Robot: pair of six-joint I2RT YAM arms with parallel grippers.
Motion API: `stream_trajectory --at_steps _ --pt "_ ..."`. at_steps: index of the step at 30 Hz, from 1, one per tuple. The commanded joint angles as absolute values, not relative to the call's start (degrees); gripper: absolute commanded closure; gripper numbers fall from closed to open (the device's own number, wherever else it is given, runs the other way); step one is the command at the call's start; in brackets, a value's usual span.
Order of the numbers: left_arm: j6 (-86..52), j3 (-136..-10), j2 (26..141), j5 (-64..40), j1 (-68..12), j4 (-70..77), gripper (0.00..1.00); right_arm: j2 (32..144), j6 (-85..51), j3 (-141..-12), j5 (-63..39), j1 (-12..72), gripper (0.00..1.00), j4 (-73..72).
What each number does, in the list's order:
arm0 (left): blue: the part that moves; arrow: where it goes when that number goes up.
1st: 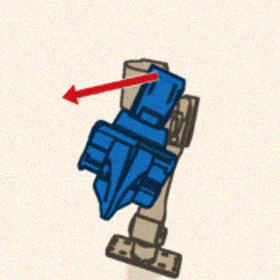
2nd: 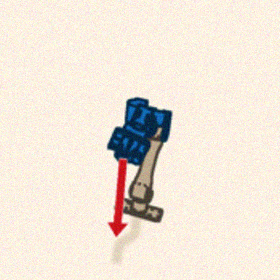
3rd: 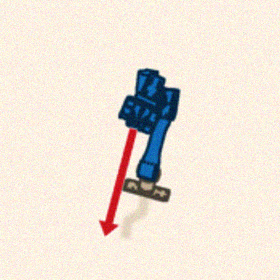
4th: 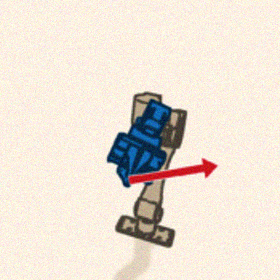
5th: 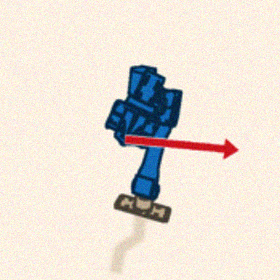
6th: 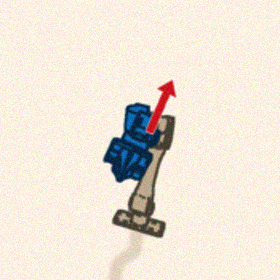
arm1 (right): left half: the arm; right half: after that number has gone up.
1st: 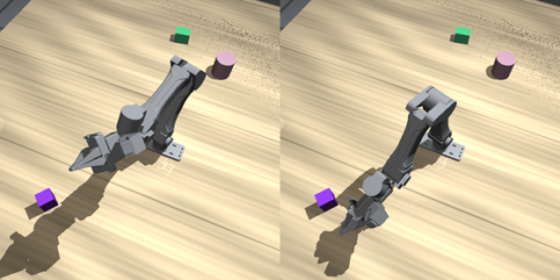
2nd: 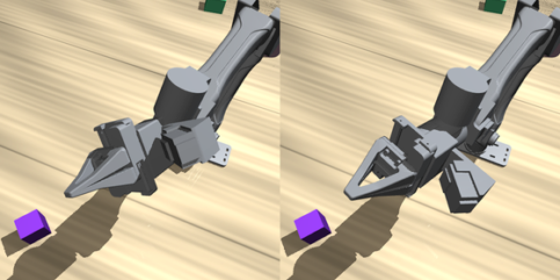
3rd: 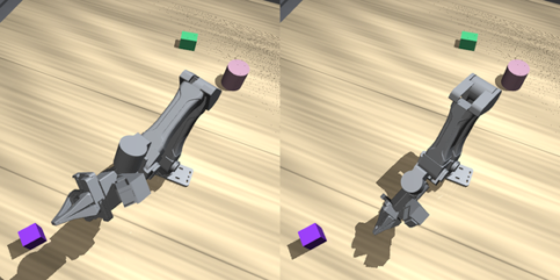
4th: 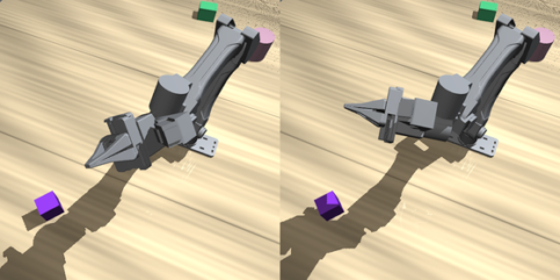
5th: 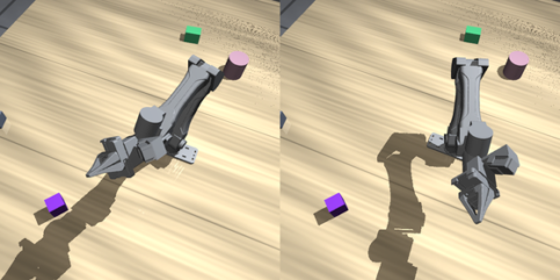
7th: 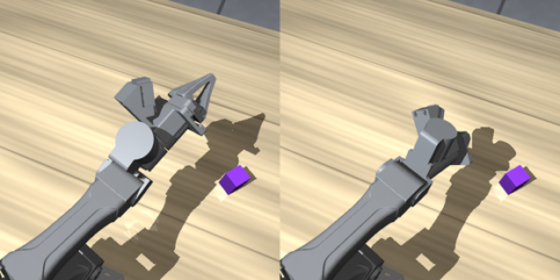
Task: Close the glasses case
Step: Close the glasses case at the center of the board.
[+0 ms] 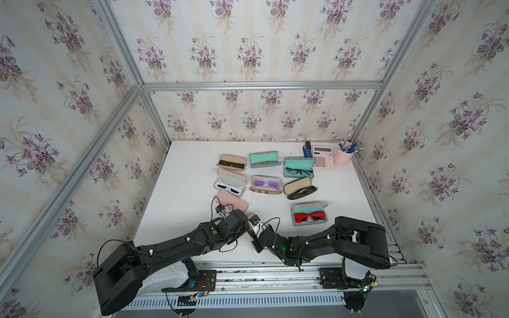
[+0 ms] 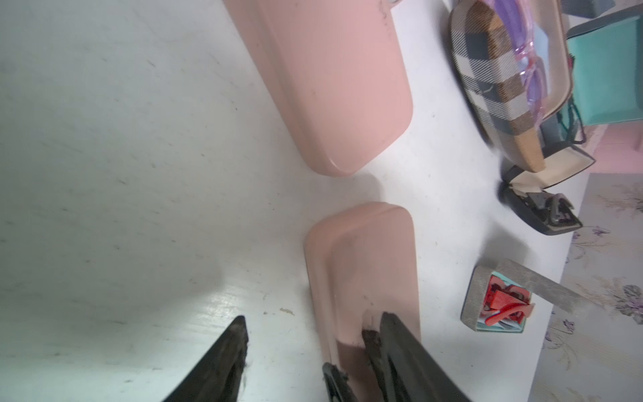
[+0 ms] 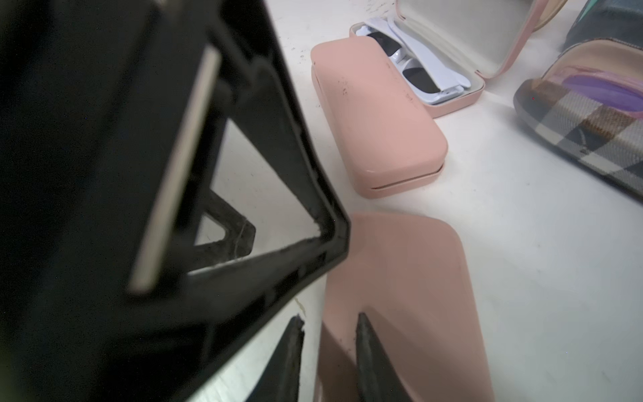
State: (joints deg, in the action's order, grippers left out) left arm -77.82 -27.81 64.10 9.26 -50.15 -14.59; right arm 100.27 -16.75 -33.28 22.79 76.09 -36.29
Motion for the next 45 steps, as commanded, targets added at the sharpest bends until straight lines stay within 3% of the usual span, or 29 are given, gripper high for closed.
stream_trajectory --at_steps 1,9,19,21,24,29,35,45 --pt "-77.5 -26.6 62.9 10.8 -50.2 -13.3 0.37 101.8 -18.8 -32.7 17.2 76.4 0.72 -23.3" --pt "-76.1 -22.5 57.2 12.2 -50.5 -8.7 0.37 98.3 -17.2 -33.3 20.9 77.2 0.69 -21.6" --pt "-68.7 -22.9 50.6 15.1 -50.5 -11.3 0.37 84.7 -14.5 -34.2 20.7 77.4 0.66 -19.3" --pt "-66.6 -23.0 48.7 15.9 -50.5 -12.5 0.37 83.1 -16.9 -34.0 18.7 78.1 0.67 -18.5" --pt "-63.8 -24.3 45.2 18.3 -50.4 -17.9 0.15 82.0 -22.8 -33.4 17.2 80.3 0.72 -17.7" --pt "-57.8 -28.2 39.9 21.2 -50.3 -28.3 0.01 84.8 -34.3 -34.7 16.5 85.0 0.89 -15.5" --pt "-53.3 -32.3 37.3 23.3 -50.2 -36.5 0.0 90.4 -45.9 -35.3 19.6 87.9 0.99 -13.3" --pt "-52.5 -30.2 37.8 20.8 -50.1 -33.6 0.0 92.6 -49.0 -35.5 24.4 85.5 1.0 -8.4"
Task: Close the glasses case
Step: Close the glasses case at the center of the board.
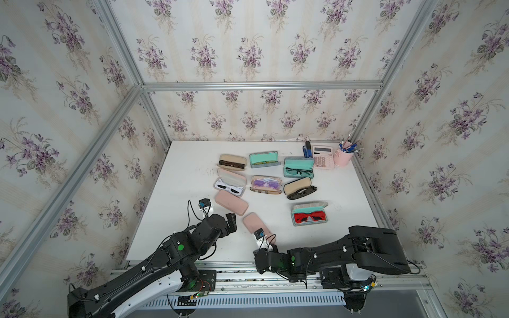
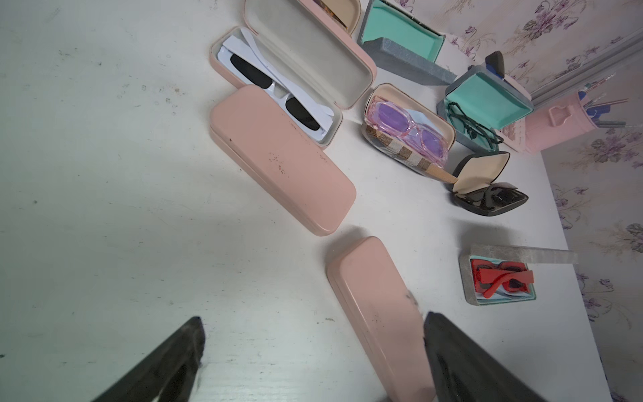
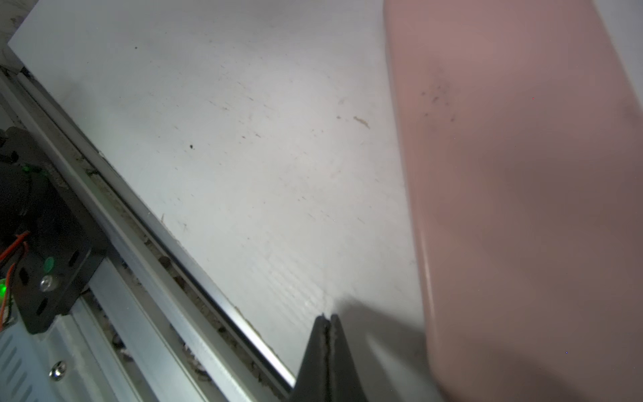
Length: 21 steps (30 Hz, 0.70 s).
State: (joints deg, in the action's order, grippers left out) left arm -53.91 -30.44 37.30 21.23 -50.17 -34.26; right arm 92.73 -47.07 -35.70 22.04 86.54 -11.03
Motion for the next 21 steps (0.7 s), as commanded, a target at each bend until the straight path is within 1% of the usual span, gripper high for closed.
stream_trajectory --at_steps 1,12,21 --pt "-52.7 -30.2 38.3 20.9 -50.1 -33.8 0.0 92.4 -48.8 -35.3 24.5 85.0 1.0 -8.4" --pt "-54.2 -30.8 44.5 19.3 -50.1 -32.0 0.0 92.5 -43.5 -35.7 24.5 77.1 1.0 -7.8" --pt "-54.8 -29.9 47.2 17.8 -50.2 -29.8 0.0 95.1 -37.9 -39.0 22.2 73.5 1.0 -11.2"
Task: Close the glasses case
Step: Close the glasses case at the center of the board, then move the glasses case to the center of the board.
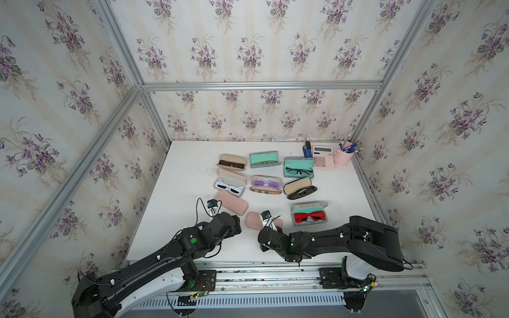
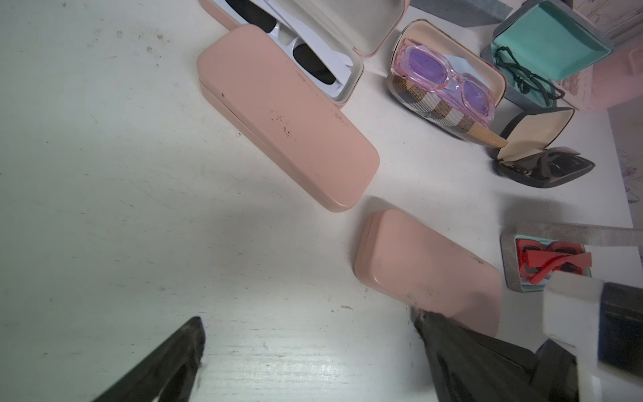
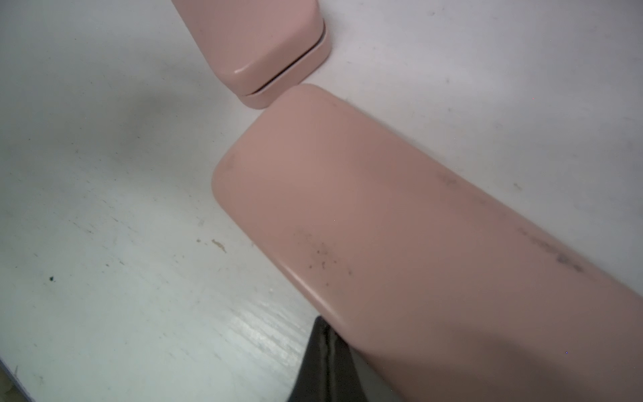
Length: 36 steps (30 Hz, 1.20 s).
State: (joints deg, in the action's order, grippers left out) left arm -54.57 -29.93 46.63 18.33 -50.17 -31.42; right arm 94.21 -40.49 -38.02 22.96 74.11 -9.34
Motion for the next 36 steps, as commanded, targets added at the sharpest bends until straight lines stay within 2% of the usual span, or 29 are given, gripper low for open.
stream_trajectory --at_steps 1,9,13,19,22,27,31,36 --pt "-54.8 -29.8 47.5 17.7 -50.1 -29.5 0.0 95.6 -37.3 -39.5 21.3 73.0 1.0 -12.0" --pt "-55.9 -27.9 46.8 17.9 -50.1 -28.8 0.0 99.3 -34.3 -43.1 18.2 70.3 1.0 -13.7" --pt "-56.5 -27.2 45.4 18.3 -50.0 -29.6 0.0 96.6 -32.7 -42.3 15.8 70.3 0.97 -15.6" --pt "-55.8 -27.1 43.0 18.1 -48.6 -31.0 0.0 84.1 -33.1 -38.2 12.4 71.3 0.84 -14.4" --pt "-55.1 -27.3 42.3 17.8 -48.0 -31.1 0.0 78.4 -34.3 -37.4 14.9 70.6 0.69 -7.7" --pt "-52.9 -29.6 44.2 16.5 -47.5 -31.7 0.0 71.7 -36.8 -32.5 11.2 61.7 0.54 -1.4" --pt "-51.6 -31.7 46.4 14.6 -47.0 -31.6 0.0 68.8 -33.8 -28.6 3.9 54.4 0.49 -4.0" --pt "-51.5 -32.4 47.3 13.0 -45.7 -31.1 0.0 72.1 -30.9 -28.6 -2.3 48.5 0.48 -6.5"
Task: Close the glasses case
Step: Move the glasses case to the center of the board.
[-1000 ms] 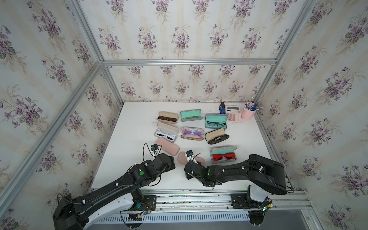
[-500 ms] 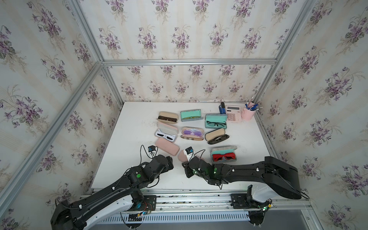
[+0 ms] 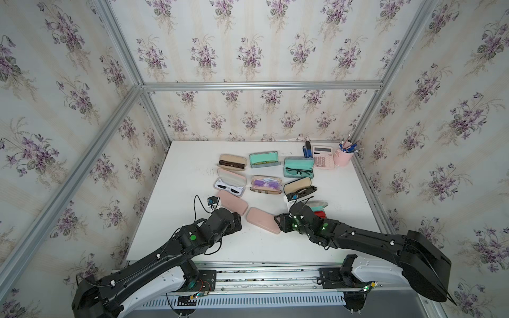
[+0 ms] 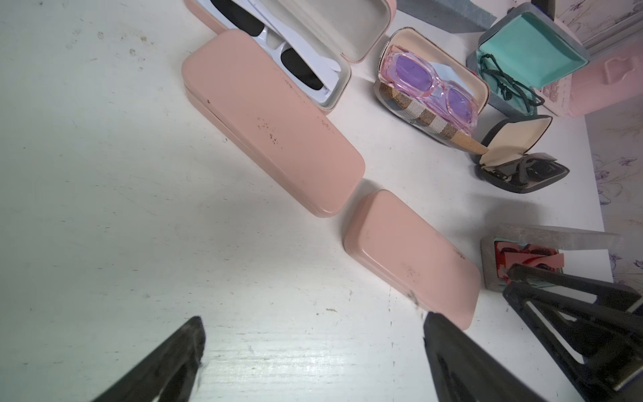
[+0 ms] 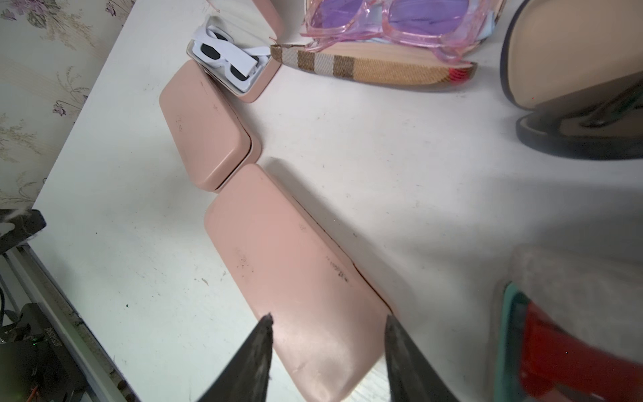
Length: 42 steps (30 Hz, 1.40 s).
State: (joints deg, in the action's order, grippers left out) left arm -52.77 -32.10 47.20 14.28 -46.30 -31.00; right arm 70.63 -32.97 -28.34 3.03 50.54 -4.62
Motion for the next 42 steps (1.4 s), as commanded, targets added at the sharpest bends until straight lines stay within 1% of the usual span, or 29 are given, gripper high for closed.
stream_trajectory --at_steps 1,6,12,17,19,25,33,36,42 --pt "-51.5 -32.4 47.2 12.6 -45.2 -31.1 0.0 72.9 -30.9 -28.5 -3.2 47.9 0.48 -6.7" --pt "-51.6 -31.2 45.3 11.0 -43.0 -31.9 0.0 77.3 -31.6 -26.8 -5.4 46.9 0.48 -8.9" --pt "-51.4 -29.1 41.9 8.6 -39.2 -32.7 0.0 79.8 -31.7 -23.8 -9.6 46.9 0.51 -15.4" --pt "-50.9 -28.5 40.6 7.7 -37.3 -33.6 0.0 81.5 -30.3 -24.1 -11.6 47.2 0.59 -16.3" --pt "-50.7 -28.4 40.6 7.6 -37.1 -33.7 0.0 81.8 -29.4 -24.5 -11.7 47.6 0.61 -15.3" --pt "-51.4 -27.7 40.7 7.5 -36.9 -33.3 0.0 82.2 -29.5 -24.2 -11.9 50.0 0.62 -15.0" --pt "-53.3 -26.0 39.8 7.8 -36.9 -34.2 0.0 84.8 -32.5 -25.0 -10.7 55.8 0.67 -18.4" --pt "-53.6 -25.9 39.9 8.4 -36.9 -34.8 0.0 85.7 -32.9 -26.5 -9.7 58.3 0.68 -17.4" --pt "-54.6 -26.0 40.1 8.8 -36.8 -34.8 0.0 90.0 -39.2 -29.2 -9.1 59.5 0.67 -22.0"
